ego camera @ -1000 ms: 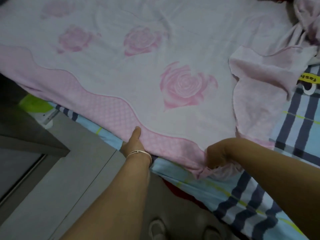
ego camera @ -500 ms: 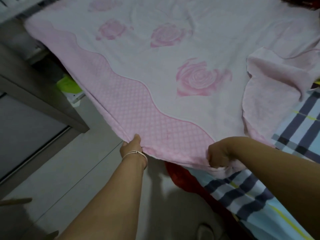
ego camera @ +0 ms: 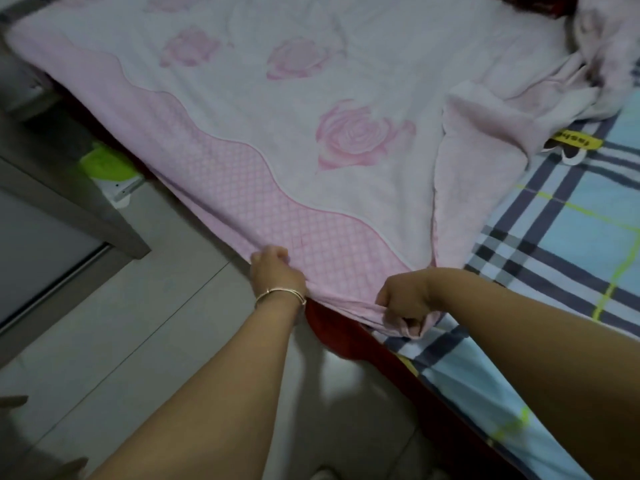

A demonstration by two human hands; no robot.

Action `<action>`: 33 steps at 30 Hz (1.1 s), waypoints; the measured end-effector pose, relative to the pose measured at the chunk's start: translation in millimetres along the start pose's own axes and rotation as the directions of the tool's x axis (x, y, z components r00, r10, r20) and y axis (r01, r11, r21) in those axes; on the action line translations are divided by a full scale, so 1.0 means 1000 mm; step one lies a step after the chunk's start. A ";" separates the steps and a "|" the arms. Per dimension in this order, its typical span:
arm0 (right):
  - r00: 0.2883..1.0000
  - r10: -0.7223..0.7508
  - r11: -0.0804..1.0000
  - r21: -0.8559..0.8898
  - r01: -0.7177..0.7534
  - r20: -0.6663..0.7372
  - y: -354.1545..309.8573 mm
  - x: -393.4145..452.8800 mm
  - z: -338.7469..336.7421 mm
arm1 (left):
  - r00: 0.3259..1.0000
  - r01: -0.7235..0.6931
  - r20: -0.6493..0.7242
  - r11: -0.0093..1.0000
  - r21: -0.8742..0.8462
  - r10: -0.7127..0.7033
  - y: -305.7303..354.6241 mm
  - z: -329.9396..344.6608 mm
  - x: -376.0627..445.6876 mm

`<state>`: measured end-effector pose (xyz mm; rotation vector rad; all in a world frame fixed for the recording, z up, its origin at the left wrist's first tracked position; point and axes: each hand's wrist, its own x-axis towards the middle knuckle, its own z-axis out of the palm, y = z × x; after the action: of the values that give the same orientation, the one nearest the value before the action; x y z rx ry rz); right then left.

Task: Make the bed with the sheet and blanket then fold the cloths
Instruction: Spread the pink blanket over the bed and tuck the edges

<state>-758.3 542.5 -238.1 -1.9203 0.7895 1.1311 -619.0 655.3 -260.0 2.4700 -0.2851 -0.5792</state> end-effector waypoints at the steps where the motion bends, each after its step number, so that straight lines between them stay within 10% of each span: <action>1: 0.999 -0.022 0.998 0.060 0.024 -0.030 0.003 -0.005 -0.001 | 0.986 -0.141 0.092 0.990 -0.008 0.141 0.012 0.009 -0.013; 5: 0.929 -0.023 0.843 0.493 0.217 -0.370 0.041 -0.028 -0.013 | 0.821 -0.389 0.447 0.921 -0.015 0.354 0.058 0.051 -0.059; 9: 0.742 0.044 0.981 0.171 0.096 -0.669 0.113 -0.050 -0.029 | 0.767 -0.423 0.572 0.899 0.111 0.290 0.088 0.095 -0.098; 14: 0.810 -0.004 0.981 -0.160 -0.111 -0.587 0.197 -0.072 -0.030 | 0.838 -0.424 0.491 0.850 0.314 0.236 0.098 0.113 -0.114; 24: 0.790 -0.235 0.897 -0.439 -0.048 -0.567 0.245 -0.065 -0.057 | 0.893 -0.262 0.424 0.591 0.763 -0.151 0.107 0.116 -0.125; 33: 0.656 -0.238 0.879 -0.446 -0.167 -0.716 0.218 -0.039 -0.108 | 0.918 -0.255 0.368 0.928 0.273 0.144 0.166 0.171 -0.115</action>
<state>-902.1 343.0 -232.4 -2.9028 0.9384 0.4466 -812.0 474.3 -250.6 2.5839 -0.8219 -0.9368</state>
